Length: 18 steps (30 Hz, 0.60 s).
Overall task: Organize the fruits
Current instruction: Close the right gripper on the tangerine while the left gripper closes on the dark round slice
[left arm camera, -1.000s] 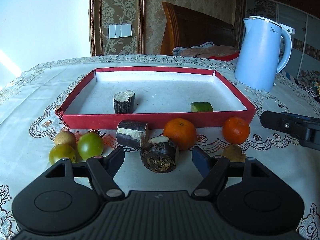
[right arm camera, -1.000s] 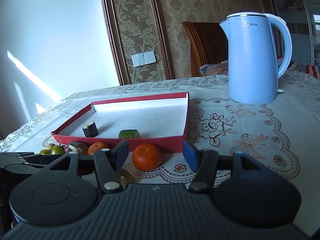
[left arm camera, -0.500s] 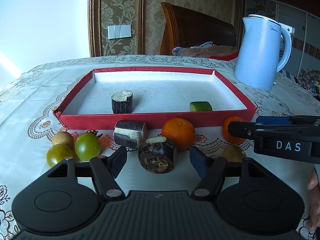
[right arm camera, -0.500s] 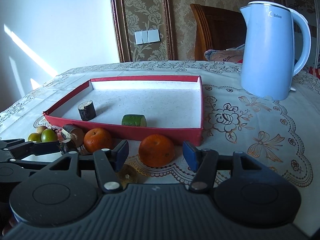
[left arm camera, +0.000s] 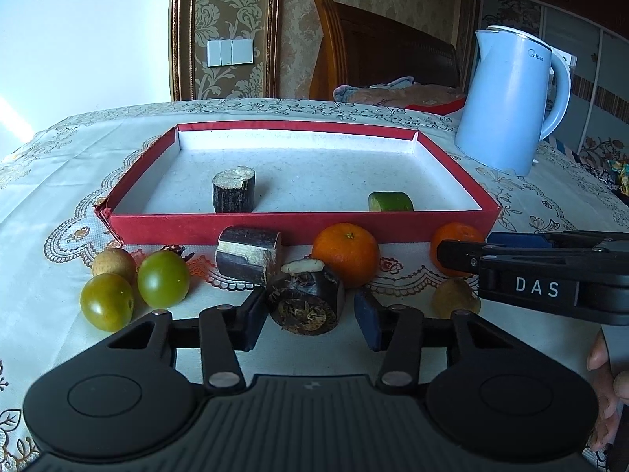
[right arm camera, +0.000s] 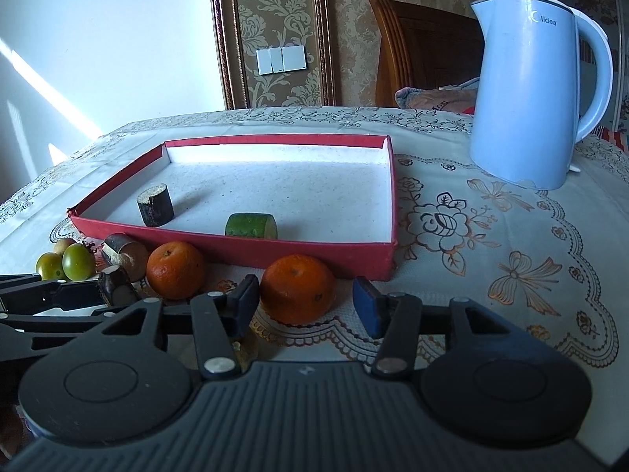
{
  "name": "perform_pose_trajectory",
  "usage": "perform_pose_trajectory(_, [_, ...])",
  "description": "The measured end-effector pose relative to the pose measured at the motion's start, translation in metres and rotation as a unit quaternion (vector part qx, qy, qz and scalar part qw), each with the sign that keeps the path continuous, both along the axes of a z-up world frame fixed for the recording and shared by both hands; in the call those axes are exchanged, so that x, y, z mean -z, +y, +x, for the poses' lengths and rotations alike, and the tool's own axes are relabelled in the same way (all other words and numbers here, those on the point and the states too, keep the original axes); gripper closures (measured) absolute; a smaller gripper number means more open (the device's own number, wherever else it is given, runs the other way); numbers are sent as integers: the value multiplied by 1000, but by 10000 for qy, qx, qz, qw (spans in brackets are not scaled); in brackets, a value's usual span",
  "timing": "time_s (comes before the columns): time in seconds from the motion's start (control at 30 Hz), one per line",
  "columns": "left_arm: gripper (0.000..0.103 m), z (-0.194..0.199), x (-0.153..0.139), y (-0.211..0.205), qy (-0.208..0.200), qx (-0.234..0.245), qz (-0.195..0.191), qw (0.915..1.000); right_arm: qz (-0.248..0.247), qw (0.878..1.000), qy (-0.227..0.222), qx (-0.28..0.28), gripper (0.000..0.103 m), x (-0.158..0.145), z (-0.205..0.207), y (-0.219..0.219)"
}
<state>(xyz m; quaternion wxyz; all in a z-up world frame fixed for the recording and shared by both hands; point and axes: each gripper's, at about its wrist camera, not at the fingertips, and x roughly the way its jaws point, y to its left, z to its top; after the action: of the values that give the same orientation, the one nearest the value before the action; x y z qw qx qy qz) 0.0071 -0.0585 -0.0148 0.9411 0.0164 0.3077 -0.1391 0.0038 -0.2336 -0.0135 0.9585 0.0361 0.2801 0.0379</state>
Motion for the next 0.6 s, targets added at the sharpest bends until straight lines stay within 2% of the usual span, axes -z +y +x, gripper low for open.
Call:
perform_pose_trajectory(0.03, [56, 0, 0, 0, -4, -3, -4, 10000, 15, 10000, 5, -29, 60, 0, 0, 0])
perform_pose_trajectory(0.13, [59, -1, 0, 2, -18, -9, -62, 10000, 14, 10000, -19, -45, 65, -1, -1, 2])
perform_pose_trajectory(0.3, [62, -2, -1, 6, -26, -29, -154, 9999, 11, 10000, -36, -52, 65, 0, -1, 2])
perform_pose_trajectory(0.6, [62, -4, -1, 4, -57, -25, -89, 9999, 40, 10000, -41, -58, 65, 0, -1, 1])
